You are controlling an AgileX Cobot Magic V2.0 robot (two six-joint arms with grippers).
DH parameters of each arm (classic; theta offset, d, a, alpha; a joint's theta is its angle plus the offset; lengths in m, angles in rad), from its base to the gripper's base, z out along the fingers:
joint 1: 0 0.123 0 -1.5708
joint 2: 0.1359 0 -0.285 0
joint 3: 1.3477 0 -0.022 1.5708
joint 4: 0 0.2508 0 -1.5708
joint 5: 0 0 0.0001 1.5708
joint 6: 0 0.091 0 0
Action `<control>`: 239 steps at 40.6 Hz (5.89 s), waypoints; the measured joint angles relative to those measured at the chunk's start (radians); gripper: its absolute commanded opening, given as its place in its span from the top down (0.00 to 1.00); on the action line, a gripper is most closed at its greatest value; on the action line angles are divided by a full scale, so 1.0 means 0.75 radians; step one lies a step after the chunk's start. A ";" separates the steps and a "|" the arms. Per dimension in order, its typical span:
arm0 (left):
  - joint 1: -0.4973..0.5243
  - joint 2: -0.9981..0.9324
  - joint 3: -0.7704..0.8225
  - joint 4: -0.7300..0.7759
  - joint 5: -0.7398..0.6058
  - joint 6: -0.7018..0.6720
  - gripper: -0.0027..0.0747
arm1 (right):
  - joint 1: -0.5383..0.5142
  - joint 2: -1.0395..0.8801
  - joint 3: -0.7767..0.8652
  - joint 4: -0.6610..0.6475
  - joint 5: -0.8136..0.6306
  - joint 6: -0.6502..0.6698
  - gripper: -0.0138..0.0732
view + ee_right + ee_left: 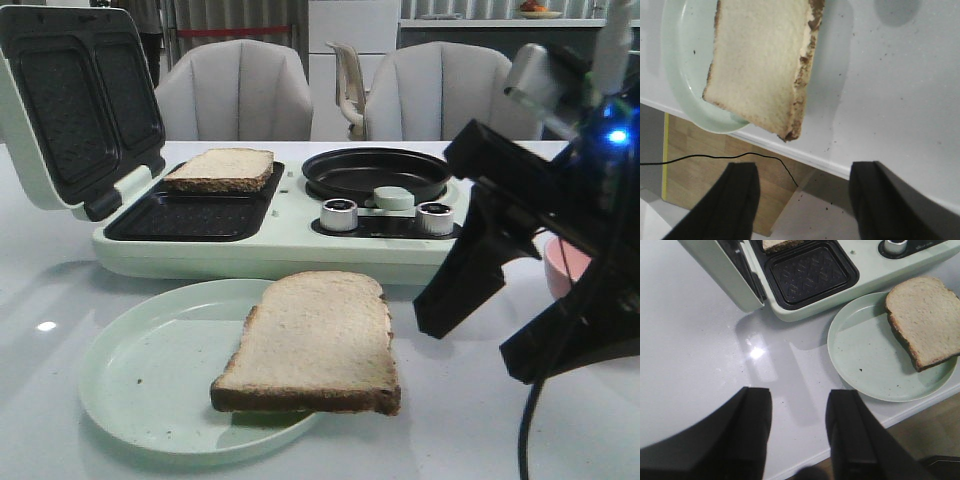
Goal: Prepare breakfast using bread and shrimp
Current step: 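Reach the right gripper down and grasp the second bread slice, then carry the slice over and lay it on the first slice, then release the bread and raise the right gripper away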
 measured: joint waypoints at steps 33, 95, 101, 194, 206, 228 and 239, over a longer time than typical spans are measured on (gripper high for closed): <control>0.000 0.000 0.000 -0.011 -0.024 0.000 0.54 | 0.005 0.535 -0.393 0.056 0.000 -0.049 0.27; 0.000 0.000 0.000 -0.011 -0.038 0.000 0.54 | 0.024 0.083 -0.529 0.081 0.038 -0.124 0.79; 0.000 0.000 0.001 -0.011 -0.062 0.000 0.54 | 0.075 0.195 -0.655 0.098 -0.050 -0.137 0.79; 0.000 0.000 0.001 -0.013 -0.062 0.000 0.54 | 0.077 -0.472 -0.465 -1.144 0.420 0.364 0.25; 0.000 0.000 0.001 -0.013 -0.062 0.000 0.54 | 0.077 -0.837 -0.178 -1.144 0.371 0.367 0.25; 0.000 0.135 -0.156 0.049 -0.033 0.000 0.54 | 0.077 -0.977 -0.110 -1.144 0.372 0.367 0.25; 0.000 0.494 -0.411 0.080 0.182 0.000 0.54 | 0.077 -0.977 -0.110 -1.144 0.372 0.369 0.25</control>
